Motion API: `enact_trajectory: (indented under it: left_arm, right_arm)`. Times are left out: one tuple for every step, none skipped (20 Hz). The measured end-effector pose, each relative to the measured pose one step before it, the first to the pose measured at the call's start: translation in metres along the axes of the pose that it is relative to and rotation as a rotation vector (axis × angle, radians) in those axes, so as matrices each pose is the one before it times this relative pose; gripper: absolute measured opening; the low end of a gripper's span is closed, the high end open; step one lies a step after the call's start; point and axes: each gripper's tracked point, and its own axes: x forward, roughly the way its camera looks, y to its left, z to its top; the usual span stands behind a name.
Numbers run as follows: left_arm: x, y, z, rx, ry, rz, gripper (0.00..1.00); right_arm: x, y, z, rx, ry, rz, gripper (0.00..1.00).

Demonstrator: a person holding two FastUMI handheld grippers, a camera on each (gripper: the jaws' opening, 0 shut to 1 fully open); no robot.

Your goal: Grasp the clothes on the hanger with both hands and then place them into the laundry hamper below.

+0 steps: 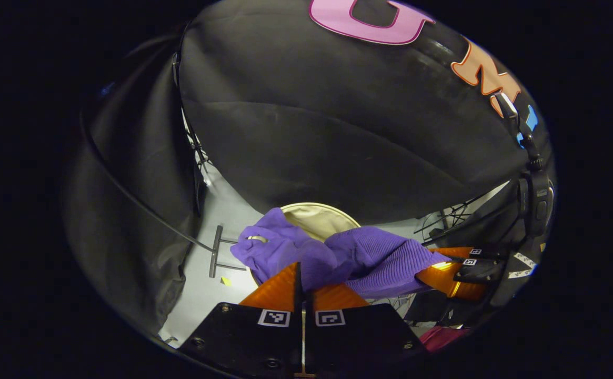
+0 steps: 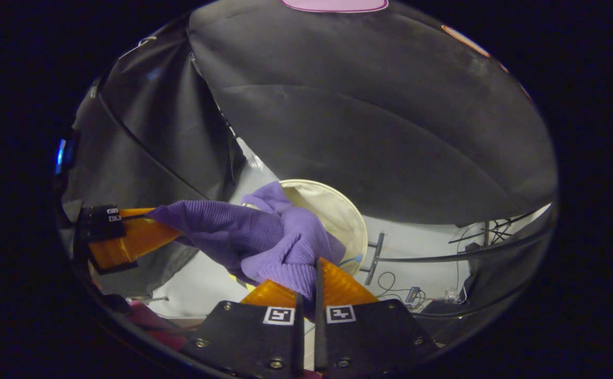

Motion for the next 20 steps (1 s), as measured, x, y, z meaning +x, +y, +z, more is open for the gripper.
enact_trajectory:
  left_arm:
    - [-0.00064, 0.00045, 0.00005, -0.00226, 0.00590, 0.00238, 0.04]
    - [0.00000, -0.00023, -0.00133, -0.00314, 0.00644, 0.00187, 0.04]
    - [-0.00227, 0.00015, -0.00190, -0.00189, 0.00845, 0.00235, 0.04]
    - [0.00072, 0.00167, -0.00193, -0.00051, 0.00707, 0.00368, 0.04]
    - [0.00006, 0.00083, -0.00184, -0.00018, 0.00341, 0.00262, 0.05]
    - [0.00001, 0.00067, -0.00177, -0.00167, 0.00074, -0.00052, 0.05]
    - [-0.00059, 0.00069, 0.00144, -0.00050, -0.00359, -0.00055, 0.05]
    - [-0.00003, -0.00211, 0.00028, 0.00007, -0.00465, -0.00008, 0.05]
    - [-0.00083, -0.00170, 0.00173, 0.00118, -0.00241, -0.00217, 0.05]
    - [-0.00189, -0.00018, 0.00207, 0.00242, -0.00095, -0.00176, 0.05]
    - [0.00032, 0.00003, -0.00145, 0.00284, 0.00075, -0.00102, 0.05]
    - [-0.00029, 0.00048, -0.00133, 0.00383, -0.00038, -0.00021, 0.05]
    - [0.00069, -0.00036, 0.00000, 0.00367, 0.00002, -0.00090, 0.05]
    - [0.00030, 0.00013, -0.00226, 0.00305, 0.00223, -0.00187, 0.05]
    - [-0.00042, -0.00031, 0.00092, 0.00237, -0.00141, -0.00101, 0.05]
    - [-0.00019, -0.00013, -0.00038, 0.00250, 0.00142, -0.00077, 0.05]
    - [-0.00041, -0.00021, 0.00017, 0.00342, -0.00033, 0.00028, 0.05]
    - [-0.00072, 0.00076, 0.00033, 0.00691, -0.00410, 0.00283, 0.05]
    - [-0.00030, -0.00013, 0.00194, 0.00735, -0.00759, 0.00165, 0.05]
    - [-0.00029, 0.00034, 0.00093, 0.00720, -0.00893, 0.00244, 0.05]
  right_arm:
    - [-0.00103, 0.00096, -0.00034, 0.00140, 0.00828, 0.00826, 0.08]
    - [0.00158, 0.00024, -0.00326, 0.00285, 0.00217, -0.00004, 0.10]
    - [-0.00178, 0.00063, -0.00115, 0.00200, 0.00163, -0.00192, 0.10]
    - [-0.00259, 0.00205, 0.00062, 0.00674, -0.00217, 0.00807, 0.11]
    - [0.00245, 0.00083, 0.00440, 0.01256, -0.00628, 0.00924, 0.12]
    - [0.00186, -0.00133, -0.00059, 0.00731, -0.00490, 0.00086, 0.12]
    - [-0.00110, -0.00105, 0.00376, 0.00307, -0.00441, -0.00188, 0.12]
    - [-0.00074, -0.00139, 0.00078, 0.00189, -0.00309, 0.00016, 0.12]
    - [-0.00152, -0.00105, 0.00245, 0.00088, -0.00190, 0.00088, 0.12]
    - [-0.00109, 0.00011, -0.00037, -0.00131, -0.00229, -0.00127, 0.12]
    - [-0.00125, -0.00027, 0.00134, -0.00161, -0.00167, -0.00075, 0.12]
    - [0.00020, 0.00065, -0.00066, -0.00066, -0.00114, 0.00004, 0.12]
    - [-0.00045, -0.00080, 0.00027, 0.00083, -0.00014, -0.00006, 0.12]
    - [-0.00053, 0.00035, 0.00028, 0.00076, -0.00081, 0.00062, 0.12]
    - [0.00010, -0.00055, 0.00156, 0.00046, -0.00082, -0.00060, 0.12]
    - [0.00099, 0.00073, -0.00131, 0.00031, 0.00028, -0.00038, 0.12]
    - [0.00009, -0.00018, 0.00049, 0.00073, 0.00017, -0.00030, 0.12]
    - [-0.00077, -0.00062, -0.00023, 0.00262, -0.00345, -0.00165, 0.12]
    - [-0.00115, -0.00043, 0.00241, 0.00407, -0.00422, -0.00075, 0.12]
    - [-0.00088, 0.00029, -0.00033, 0.00615, -0.00565, -0.00135, 0.12]
